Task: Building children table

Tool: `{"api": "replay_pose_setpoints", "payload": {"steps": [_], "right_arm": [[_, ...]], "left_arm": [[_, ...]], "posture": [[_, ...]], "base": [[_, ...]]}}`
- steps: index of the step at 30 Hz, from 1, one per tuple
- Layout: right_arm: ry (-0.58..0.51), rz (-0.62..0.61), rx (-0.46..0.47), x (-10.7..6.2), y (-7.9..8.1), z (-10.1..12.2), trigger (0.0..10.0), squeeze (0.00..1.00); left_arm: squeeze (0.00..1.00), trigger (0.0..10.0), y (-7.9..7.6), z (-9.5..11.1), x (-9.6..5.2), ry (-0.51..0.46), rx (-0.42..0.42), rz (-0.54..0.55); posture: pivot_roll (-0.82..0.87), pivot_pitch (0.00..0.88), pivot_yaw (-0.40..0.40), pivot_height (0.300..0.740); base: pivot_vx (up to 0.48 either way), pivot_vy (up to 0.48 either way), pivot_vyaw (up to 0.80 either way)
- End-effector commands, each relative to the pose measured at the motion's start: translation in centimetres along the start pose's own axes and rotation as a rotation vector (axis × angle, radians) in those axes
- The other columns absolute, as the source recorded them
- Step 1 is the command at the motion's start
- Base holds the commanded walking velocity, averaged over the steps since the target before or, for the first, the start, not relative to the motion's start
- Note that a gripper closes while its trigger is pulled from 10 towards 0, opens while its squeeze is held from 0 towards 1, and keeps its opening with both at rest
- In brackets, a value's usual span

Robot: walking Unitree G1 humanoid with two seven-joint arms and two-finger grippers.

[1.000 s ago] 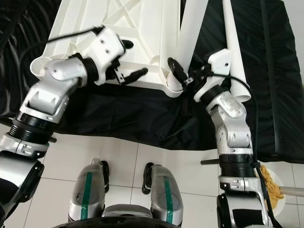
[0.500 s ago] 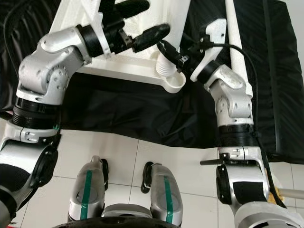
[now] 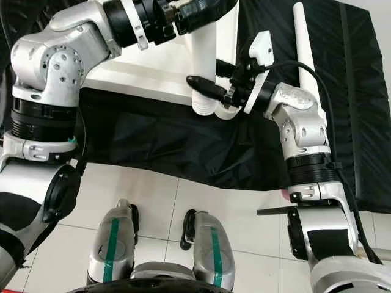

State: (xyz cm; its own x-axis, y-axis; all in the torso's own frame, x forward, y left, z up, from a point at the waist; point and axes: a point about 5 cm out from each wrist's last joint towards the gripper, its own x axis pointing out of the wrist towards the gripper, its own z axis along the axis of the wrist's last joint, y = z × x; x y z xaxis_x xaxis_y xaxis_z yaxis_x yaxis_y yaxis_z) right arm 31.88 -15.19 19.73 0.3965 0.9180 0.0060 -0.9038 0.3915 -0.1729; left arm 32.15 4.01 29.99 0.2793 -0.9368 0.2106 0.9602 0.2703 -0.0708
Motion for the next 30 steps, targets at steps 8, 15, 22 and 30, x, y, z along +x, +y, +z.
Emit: {"api": "replay_pose_setpoints", "payload": {"steps": [8, 15, 22, 30], "right_arm": [[0.015, -0.010, -0.043, -0.5, -0.7, 0.3, 10.0, 0.00], [0.016, -0.060, -0.050, -0.8, -1.5, 0.6, 10.0, 0.00], [0.015, -0.120, -0.004, -0.6, -2.1, 0.7, 10.0, 0.00], [-0.052, -0.209, -0.012, 0.0, -2.1, 1.2, 10.0, 1.00]], "left_arm": [[0.00, 0.0, 0.2, 0.8, 0.5, -0.003, -0.127, -0.019], [0.00, 0.0, 0.7, 1.5, 0.2, -0.010, -0.109, 0.031], [0.00, 0.0, 1.1, 1.5, 0.4, 0.009, -0.114, 0.110], [0.00, 10.0, 1.7, 2.6, 1.2, 0.006, -0.017, 0.280]], "posture": [[0.14, 0.026, -0.093, 0.740], [0.14, 0.033, -0.092, 0.740], [0.13, 0.042, -0.097, 0.740], [0.13, 0.052, -0.100, 0.740]], "base": [[0.000, 0.000, 0.00], [0.000, 0.000, 0.00], [0.000, 0.000, 0.00], [0.000, 0.000, 0.00]]}}
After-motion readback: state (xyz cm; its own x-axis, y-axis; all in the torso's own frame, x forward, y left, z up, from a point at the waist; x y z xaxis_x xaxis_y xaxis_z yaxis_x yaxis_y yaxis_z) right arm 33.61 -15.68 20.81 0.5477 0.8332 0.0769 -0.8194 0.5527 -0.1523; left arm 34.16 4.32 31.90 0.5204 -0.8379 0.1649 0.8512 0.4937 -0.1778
